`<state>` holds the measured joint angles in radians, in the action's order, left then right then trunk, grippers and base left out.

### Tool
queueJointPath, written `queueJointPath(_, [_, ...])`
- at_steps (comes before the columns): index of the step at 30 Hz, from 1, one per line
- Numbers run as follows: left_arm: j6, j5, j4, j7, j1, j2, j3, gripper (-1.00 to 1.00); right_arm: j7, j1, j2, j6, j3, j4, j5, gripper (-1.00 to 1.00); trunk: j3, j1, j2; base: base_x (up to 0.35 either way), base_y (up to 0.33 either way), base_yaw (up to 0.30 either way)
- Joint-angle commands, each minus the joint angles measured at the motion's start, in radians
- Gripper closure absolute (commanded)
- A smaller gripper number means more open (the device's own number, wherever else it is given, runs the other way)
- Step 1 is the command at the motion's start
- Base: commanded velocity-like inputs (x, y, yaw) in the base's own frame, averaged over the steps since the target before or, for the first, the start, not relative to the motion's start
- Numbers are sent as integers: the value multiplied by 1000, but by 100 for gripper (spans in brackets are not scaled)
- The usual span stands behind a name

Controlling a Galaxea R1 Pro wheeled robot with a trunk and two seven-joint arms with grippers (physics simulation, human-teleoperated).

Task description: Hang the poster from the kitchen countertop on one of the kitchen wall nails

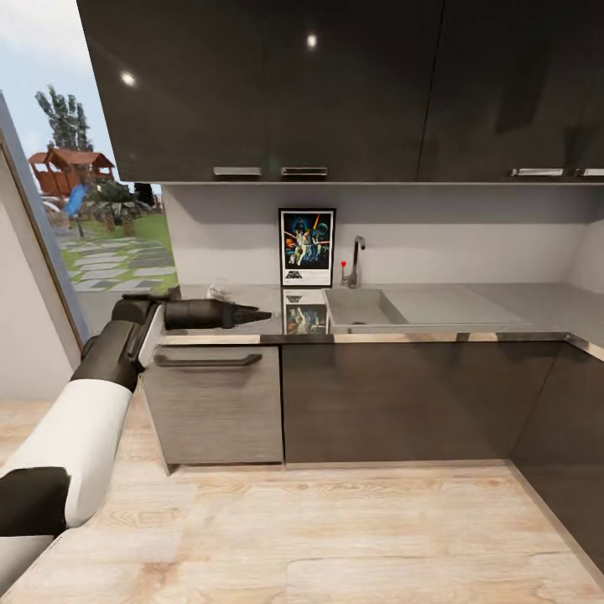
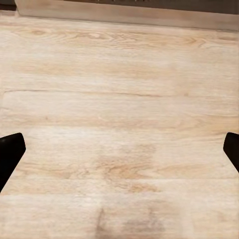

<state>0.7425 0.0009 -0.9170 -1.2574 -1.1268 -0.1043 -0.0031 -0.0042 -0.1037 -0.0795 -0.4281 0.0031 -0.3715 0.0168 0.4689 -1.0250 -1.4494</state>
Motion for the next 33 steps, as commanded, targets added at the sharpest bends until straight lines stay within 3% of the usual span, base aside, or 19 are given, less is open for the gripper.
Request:
queueJointPath(1, [-74,-2,54,-142,-4,-19,6,-100,0,-1,-1,-5,0,0,2,-100,1,0,-1,0,0,0])
queueJointPath(6, [-100,-2,74,-186,-5,-25,9,-100,0,-1,-3,-6,0,0,2,-100,1,0,-1,35,1,0])
queueJointPath(20, [-106,-5,81,-186,-5,-28,11,-100,0,-1,-3,-6,0,3,5,-100,1,0,-1,286,60,0])
queueJointPath(33, [-106,-5,81,-115,-5,-25,9,-100,0,-1,-3,-5,0,5,6,-100,1,0,-1,333,8,0])
